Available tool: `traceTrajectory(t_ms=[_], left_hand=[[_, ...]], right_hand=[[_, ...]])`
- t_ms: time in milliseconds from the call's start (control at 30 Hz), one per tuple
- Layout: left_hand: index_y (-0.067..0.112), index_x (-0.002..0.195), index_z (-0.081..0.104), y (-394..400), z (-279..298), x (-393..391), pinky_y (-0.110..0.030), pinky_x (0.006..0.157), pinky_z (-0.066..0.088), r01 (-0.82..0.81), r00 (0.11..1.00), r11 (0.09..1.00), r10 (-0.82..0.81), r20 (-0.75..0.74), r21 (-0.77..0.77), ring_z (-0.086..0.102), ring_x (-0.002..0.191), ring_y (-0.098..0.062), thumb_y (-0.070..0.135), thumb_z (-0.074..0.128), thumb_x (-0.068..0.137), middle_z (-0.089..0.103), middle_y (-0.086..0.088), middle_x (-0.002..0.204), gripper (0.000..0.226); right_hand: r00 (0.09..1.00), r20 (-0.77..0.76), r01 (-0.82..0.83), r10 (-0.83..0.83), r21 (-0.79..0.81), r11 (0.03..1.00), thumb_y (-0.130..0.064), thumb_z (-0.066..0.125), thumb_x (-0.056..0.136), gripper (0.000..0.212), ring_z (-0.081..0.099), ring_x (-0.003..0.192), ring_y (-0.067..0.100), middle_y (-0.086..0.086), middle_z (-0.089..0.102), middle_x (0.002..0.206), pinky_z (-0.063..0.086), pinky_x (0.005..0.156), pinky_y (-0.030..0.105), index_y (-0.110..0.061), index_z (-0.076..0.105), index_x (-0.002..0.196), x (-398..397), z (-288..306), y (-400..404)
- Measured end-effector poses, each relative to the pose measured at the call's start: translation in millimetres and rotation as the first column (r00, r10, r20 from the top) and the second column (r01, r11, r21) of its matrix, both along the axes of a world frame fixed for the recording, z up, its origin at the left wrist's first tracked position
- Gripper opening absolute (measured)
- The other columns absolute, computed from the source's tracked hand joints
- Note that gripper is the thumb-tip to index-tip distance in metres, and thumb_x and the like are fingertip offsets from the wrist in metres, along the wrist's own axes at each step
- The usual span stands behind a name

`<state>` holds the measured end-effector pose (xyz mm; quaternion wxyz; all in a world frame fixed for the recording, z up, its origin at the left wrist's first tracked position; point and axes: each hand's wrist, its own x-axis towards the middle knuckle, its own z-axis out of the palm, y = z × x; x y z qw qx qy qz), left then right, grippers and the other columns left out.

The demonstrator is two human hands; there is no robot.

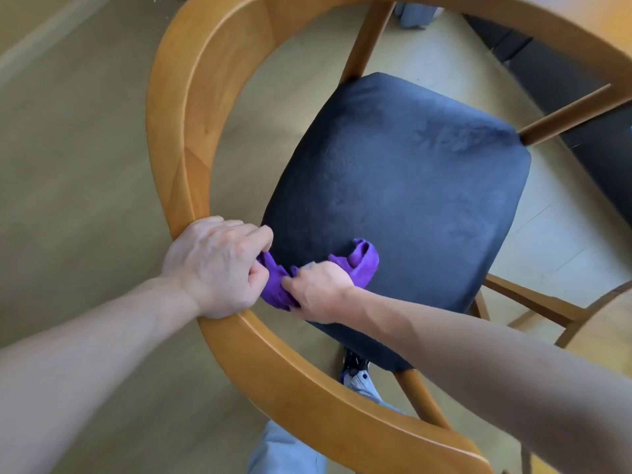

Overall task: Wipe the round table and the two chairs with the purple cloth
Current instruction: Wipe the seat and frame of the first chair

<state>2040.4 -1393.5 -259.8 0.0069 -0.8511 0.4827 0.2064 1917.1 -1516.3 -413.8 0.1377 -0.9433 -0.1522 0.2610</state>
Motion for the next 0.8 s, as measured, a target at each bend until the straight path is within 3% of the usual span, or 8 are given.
traceTrajectory(t_ms=[167,267,367,500,567,667,800], left_hand=[[0.013,0.083,0.063,2.5,-1.2,0.5,-0.032,0.06,0.041,-0.004,1.0,1.0,0.005,0.018,-0.031,0.057,0.058,-0.027,0.019,0.051,0.073,0.058,0.001,0.062,0.018],[0.013,0.084,0.063,2.9,-3.3,0.7,-0.032,0.061,0.04,-0.002,1.0,0.999,0.003,0.024,-0.051,0.056,0.058,-0.027,0.019,0.05,0.073,0.057,0.001,0.062,0.018],[0.012,0.086,0.064,2.5,-2.0,0.5,-0.034,0.062,0.042,-0.005,1.0,0.999,0.006,0.021,-0.053,0.057,0.06,-0.028,0.019,0.049,0.073,0.058,0.001,0.063,0.021],[0.011,0.084,0.064,2.9,-1.2,-0.4,-0.036,0.061,0.044,-0.006,1.0,0.997,0.008,0.025,-0.078,0.057,0.059,-0.028,0.021,0.045,0.074,0.058,0.001,0.062,0.023],[0.012,0.084,0.063,2.7,-2.9,0.4,-0.036,0.061,0.044,-0.002,0.999,0.996,0.005,0.033,-0.09,0.056,0.059,-0.028,0.021,0.045,0.074,0.057,0.001,0.062,0.023],[0.012,0.086,0.063,4.0,-4.4,0.7,-0.037,0.061,0.046,0.003,0.999,0.996,0.0,0.038,-0.085,0.057,0.059,-0.027,0.02,0.051,0.075,0.059,0.001,0.063,0.018],[0.014,0.086,0.063,6.7,-6.4,-0.2,-0.031,0.061,0.041,0.007,0.999,0.995,-0.003,0.041,-0.101,0.056,0.058,-0.024,0.021,0.051,0.076,0.058,0.003,0.064,0.017]], right_hand=[[0.965,-0.096,-0.248,0.245,-0.019,0.969,-0.048,0.055,0.091,0.037,0.065,0.084,0.033,0.009,0.066,0.093,0.035,0.056,0.035,-0.019,0.06,0.113,-55.9,5.1,-52.4],[0.946,-0.157,-0.294,0.285,-0.032,0.955,-0.049,0.057,0.088,0.035,0.068,0.083,0.033,0.006,0.069,0.092,0.038,0.058,0.034,-0.019,0.065,0.106,-51.8,12.5,-58.7],[0.972,-0.076,-0.226,0.223,-0.033,0.974,-0.046,0.059,0.087,0.03,0.069,0.078,0.032,0.004,0.07,0.086,0.033,0.053,0.031,-0.018,0.066,0.095,-21.3,18.9,-30.1],[0.995,0.035,0.087,-0.089,0.045,0.995,-0.047,0.059,0.093,0.033,0.064,0.086,0.027,0.001,0.06,0.086,0.036,0.057,0.034,-0.018,0.058,0.109,25.8,13.2,13.4],[0.986,0.053,0.152,-0.156,0.07,0.986,-0.047,0.059,0.093,0.033,0.062,0.085,0.026,-0.001,0.052,0.082,0.037,0.056,0.034,-0.02,0.056,0.112,27.0,8.8,17.4],[0.989,0.075,0.12,-0.127,0.097,0.988,-0.045,0.058,0.092,0.033,0.062,0.083,0.031,0.005,0.059,0.088,0.041,0.053,0.036,-0.017,0.056,0.109,-15.7,4.7,-3.9],[0.991,0.046,-0.124,0.122,0.027,0.992,-0.043,0.063,0.086,0.031,0.063,0.075,0.03,0.008,0.063,0.082,0.049,0.049,0.036,-0.015,0.061,0.099,-89.8,9.9,-58.6]])
